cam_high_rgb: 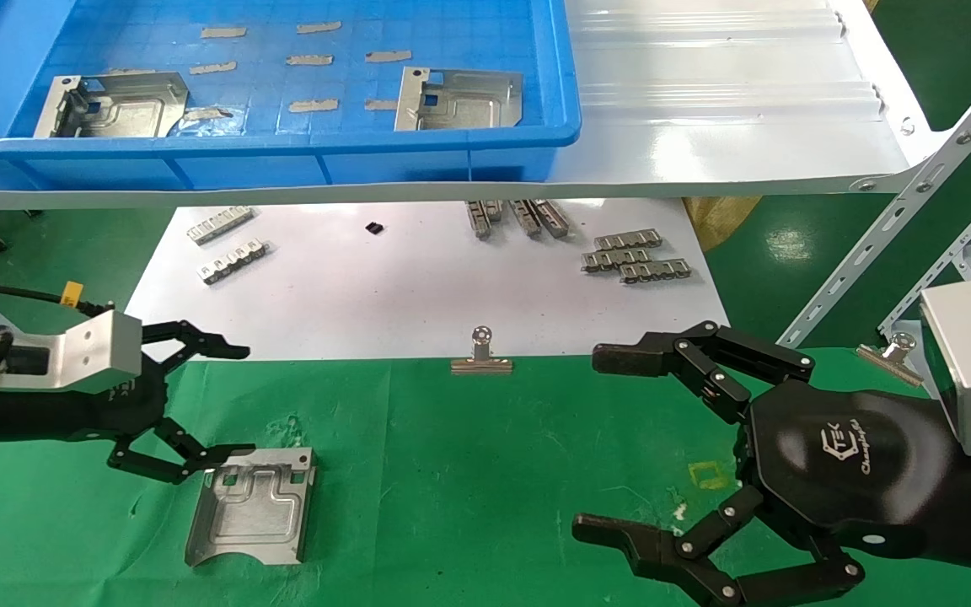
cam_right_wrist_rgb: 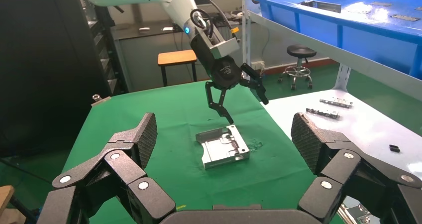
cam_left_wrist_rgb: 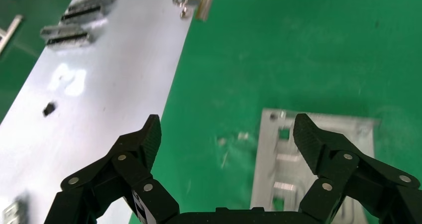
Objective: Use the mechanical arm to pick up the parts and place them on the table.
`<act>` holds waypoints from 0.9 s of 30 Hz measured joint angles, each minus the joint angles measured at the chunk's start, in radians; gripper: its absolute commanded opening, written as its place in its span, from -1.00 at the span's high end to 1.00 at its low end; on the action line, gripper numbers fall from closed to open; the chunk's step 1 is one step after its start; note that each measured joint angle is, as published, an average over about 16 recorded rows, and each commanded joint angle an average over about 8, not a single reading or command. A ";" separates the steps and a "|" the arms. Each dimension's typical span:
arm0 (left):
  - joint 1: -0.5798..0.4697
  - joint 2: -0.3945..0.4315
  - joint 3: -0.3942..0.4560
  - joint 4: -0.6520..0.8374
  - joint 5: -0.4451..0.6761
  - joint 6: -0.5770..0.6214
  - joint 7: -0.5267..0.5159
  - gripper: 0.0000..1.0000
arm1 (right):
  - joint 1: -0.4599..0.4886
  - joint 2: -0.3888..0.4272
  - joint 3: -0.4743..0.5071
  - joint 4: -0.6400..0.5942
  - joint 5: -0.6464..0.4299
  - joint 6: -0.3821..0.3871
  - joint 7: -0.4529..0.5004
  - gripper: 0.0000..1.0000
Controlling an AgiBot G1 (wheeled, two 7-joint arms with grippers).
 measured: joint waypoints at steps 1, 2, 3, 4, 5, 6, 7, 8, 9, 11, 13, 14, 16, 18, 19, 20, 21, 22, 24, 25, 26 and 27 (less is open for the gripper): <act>0.010 -0.003 -0.009 -0.016 -0.006 -0.001 -0.011 -1.00 | 0.000 0.000 0.000 0.000 0.000 0.000 0.000 -1.00; 0.020 -0.007 -0.018 -0.033 -0.013 -0.003 -0.023 -1.00 | 0.000 0.000 0.000 0.000 0.000 0.000 0.000 -1.00; 0.031 -0.011 -0.028 -0.051 -0.020 -0.004 -0.035 -1.00 | 0.000 0.000 0.000 0.000 0.000 0.000 0.000 -1.00; 0.042 -0.015 -0.038 -0.069 -0.027 -0.006 -0.048 -1.00 | 0.000 0.000 0.000 0.000 0.000 0.000 0.000 -1.00; 0.054 -0.019 -0.049 -0.089 -0.034 -0.007 -0.062 -1.00 | 0.000 0.000 0.000 0.000 0.000 0.000 0.000 -1.00; 0.066 -0.023 -0.060 -0.109 -0.042 -0.009 -0.075 -1.00 | 0.000 0.000 0.000 0.000 0.000 0.000 0.000 -1.00; 0.078 -0.027 -0.071 -0.129 -0.049 -0.010 -0.089 -1.00 | 0.000 0.000 0.000 0.000 0.000 0.000 0.000 -1.00; 0.090 -0.032 -0.082 -0.149 -0.057 -0.012 -0.103 -1.00 | 0.000 0.000 0.000 0.000 0.000 0.000 0.000 -1.00; 0.103 -0.036 -0.093 -0.169 -0.064 -0.014 -0.117 -1.00 | 0.000 0.000 0.000 0.000 0.000 0.000 0.000 -1.00; 0.127 -0.044 -0.115 -0.208 -0.080 -0.017 -0.144 -1.00 | 0.000 0.000 0.000 0.000 0.000 0.000 0.000 -1.00; 0.151 -0.053 -0.137 -0.248 -0.095 -0.020 -0.171 -1.00 | 0.000 0.000 0.000 0.000 0.000 0.000 0.000 -1.00; 0.163 -0.057 -0.147 -0.268 -0.102 -0.022 -0.185 -1.00 | 0.000 0.000 0.000 0.000 0.000 0.000 0.000 -1.00; 0.187 -0.066 -0.169 -0.308 -0.117 -0.025 -0.213 -1.00 | 0.000 0.000 0.000 0.000 0.000 0.000 0.000 -1.00; 0.212 -0.074 -0.191 -0.348 -0.133 -0.028 -0.240 -1.00 | 0.000 0.000 0.000 0.000 0.000 0.000 0.000 -1.00; 0.224 -0.078 -0.202 -0.368 -0.140 -0.030 -0.254 -1.00 | 0.000 0.000 0.000 0.000 0.000 0.000 0.000 -1.00; 0.236 -0.082 -0.213 -0.388 -0.148 -0.031 -0.267 -1.00 | 0.000 0.000 0.000 0.000 0.000 0.000 0.000 -1.00; 0.248 -0.087 -0.224 -0.408 -0.155 -0.033 -0.281 -1.00 | 0.000 0.000 0.000 0.000 0.000 0.000 0.000 -1.00; 0.260 -0.091 -0.235 -0.428 -0.163 -0.035 -0.295 -1.00 | 0.000 0.000 0.000 0.000 0.000 0.000 0.000 -1.00; 0.284 -0.099 -0.257 -0.468 -0.178 -0.038 -0.322 -1.00 | 0.000 0.000 0.000 0.000 0.000 0.000 0.000 -1.00; 0.296 -0.104 -0.268 -0.487 -0.185 -0.039 -0.336 -1.00 | 0.000 0.000 0.000 0.000 0.000 0.000 0.000 -1.00; 0.308 -0.108 -0.279 -0.507 -0.193 -0.041 -0.350 -1.00 | 0.000 0.000 0.000 0.000 0.000 0.000 0.000 -1.00; 0.321 -0.112 -0.290 -0.527 -0.201 -0.043 -0.363 -1.00 | 0.000 0.000 0.000 0.000 0.000 0.000 0.000 -1.00</act>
